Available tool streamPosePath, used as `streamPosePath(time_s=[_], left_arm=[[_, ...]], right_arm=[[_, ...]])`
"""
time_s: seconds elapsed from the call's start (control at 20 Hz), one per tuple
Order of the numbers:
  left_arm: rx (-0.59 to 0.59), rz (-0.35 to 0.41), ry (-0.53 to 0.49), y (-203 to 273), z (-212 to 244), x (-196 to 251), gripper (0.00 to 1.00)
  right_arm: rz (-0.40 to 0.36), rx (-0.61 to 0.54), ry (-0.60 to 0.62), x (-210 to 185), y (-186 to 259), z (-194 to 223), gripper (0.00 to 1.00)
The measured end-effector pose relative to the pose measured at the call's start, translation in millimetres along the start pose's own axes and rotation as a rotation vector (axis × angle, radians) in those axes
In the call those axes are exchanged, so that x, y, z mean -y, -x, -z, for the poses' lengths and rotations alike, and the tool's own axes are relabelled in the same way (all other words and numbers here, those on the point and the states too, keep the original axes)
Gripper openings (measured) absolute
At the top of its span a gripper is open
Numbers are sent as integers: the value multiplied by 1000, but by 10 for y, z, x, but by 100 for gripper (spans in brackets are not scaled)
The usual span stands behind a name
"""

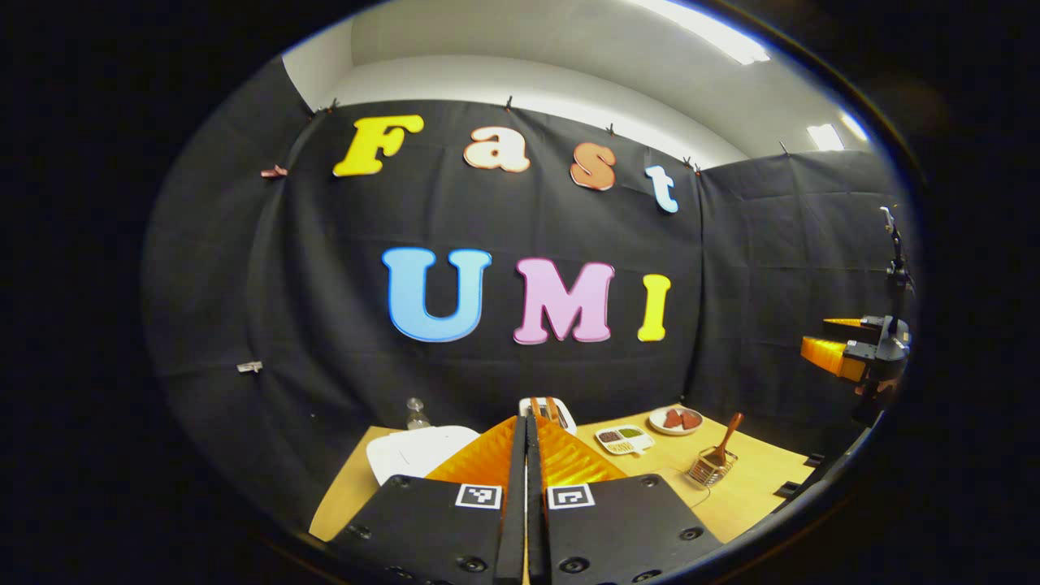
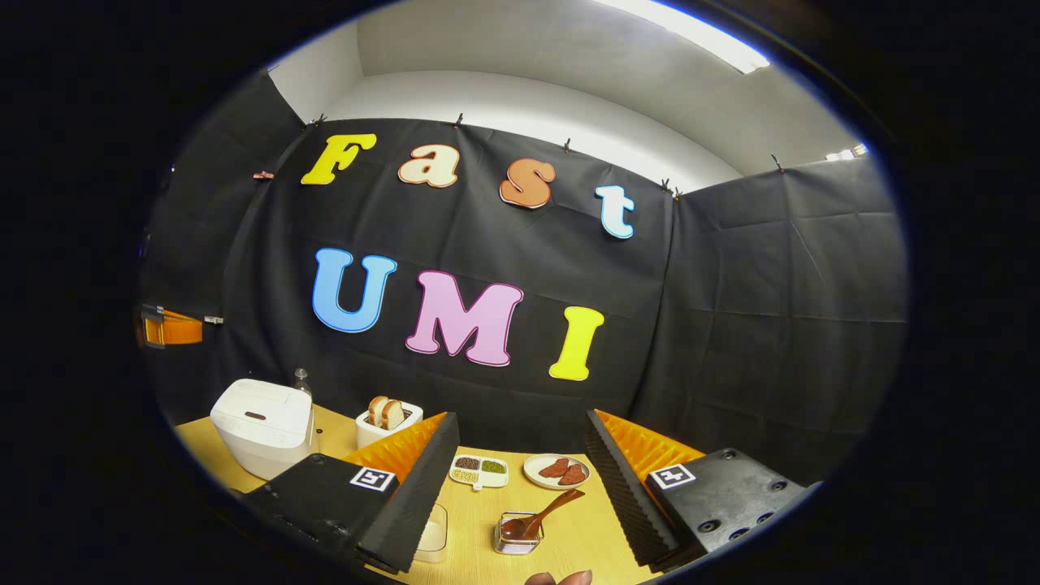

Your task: Close the left gripper, press the button to open the rice cooker; take a wooden spoon from the chopstick holder with the right hand, scoop a spoonful of rice and pour it into the rice cooker, then put the wooden spoon back into the chopstick holder.

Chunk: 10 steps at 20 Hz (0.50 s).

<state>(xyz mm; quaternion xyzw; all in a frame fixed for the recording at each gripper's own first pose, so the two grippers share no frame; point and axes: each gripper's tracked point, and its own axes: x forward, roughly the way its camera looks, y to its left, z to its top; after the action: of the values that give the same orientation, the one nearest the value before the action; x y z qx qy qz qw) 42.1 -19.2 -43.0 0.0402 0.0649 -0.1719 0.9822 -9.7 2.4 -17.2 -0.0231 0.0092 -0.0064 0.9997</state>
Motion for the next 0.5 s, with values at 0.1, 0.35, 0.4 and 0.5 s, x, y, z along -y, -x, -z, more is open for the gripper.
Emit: streamPosePath(time_s=[0.1,0.35,0.4,0.5], left_arm=[[-100,17,47,-201,296,-250,6],[-287,8,192,-711,916,-691,7],[-321,10,201,-821,1017,-735,7],[-393,4,191,-1004,1245,-802,7]], right_arm=[[12,-7,-5,41,24,16,98],[38,-32,14,152,104,130,97],[47,-38,22,188,108,149,98],[66,-46,22,264,130,183,98]])
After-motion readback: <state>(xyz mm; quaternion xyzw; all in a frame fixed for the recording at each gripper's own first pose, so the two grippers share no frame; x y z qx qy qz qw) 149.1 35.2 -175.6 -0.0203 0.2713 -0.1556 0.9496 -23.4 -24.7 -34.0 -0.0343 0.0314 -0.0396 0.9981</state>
